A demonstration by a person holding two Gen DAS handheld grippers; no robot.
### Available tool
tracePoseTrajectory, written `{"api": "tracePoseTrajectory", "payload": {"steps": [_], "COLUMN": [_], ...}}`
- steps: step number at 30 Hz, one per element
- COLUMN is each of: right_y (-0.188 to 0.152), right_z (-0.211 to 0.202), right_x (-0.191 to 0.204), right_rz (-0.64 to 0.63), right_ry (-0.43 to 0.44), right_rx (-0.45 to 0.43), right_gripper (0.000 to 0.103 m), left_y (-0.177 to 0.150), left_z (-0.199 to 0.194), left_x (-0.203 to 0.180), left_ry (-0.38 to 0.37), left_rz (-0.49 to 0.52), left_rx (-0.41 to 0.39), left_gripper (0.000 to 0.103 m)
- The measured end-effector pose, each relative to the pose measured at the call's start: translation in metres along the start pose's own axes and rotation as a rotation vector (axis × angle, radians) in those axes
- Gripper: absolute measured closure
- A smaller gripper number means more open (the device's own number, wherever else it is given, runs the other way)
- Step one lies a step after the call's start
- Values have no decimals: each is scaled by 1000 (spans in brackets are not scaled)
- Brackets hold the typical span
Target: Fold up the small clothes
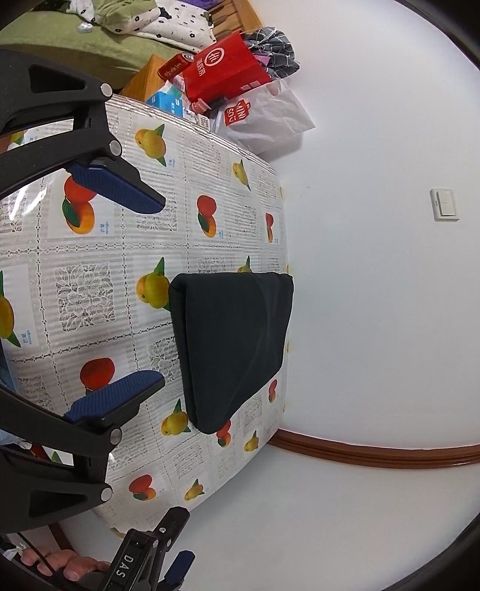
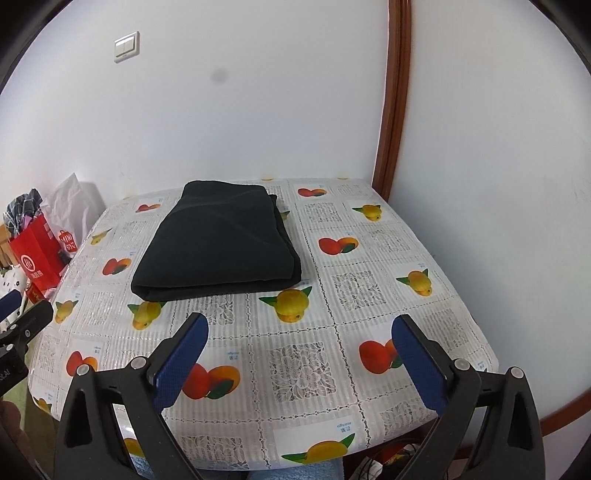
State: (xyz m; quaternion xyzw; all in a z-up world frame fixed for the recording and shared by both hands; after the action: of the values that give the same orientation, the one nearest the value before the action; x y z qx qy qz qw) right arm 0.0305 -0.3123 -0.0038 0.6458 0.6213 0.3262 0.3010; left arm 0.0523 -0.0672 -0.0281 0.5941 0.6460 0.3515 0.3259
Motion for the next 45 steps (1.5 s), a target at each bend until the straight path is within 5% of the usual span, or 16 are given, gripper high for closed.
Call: {"api": "tracePoseTrajectory", "payload": {"steps": [45], "right_y": [1], "right_z": [-5], "right_x": [5], "right_rz": [-18], "right_ry": [-6], "right_rx": [-4], "right_gripper": [5], "left_y": [0], "left_z": [7], "left_x": [8], "left_ry": [-4], "left_rz": [3], "left_rx": [18], "left_gripper": [17]}}
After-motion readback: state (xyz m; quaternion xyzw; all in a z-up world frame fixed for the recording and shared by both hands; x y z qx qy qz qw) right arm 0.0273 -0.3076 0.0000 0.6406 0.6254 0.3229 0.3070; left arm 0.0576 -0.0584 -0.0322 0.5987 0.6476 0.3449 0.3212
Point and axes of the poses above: each gripper's, at about its wrist camera, not at the fingertips, and z roughly the way its jaws point, x to its left, y to its top, the point moved 2 cm from there along z, roughly the way its jaws point, and after that the axes turned 5 degrees about -x, right-handed, at the moved point
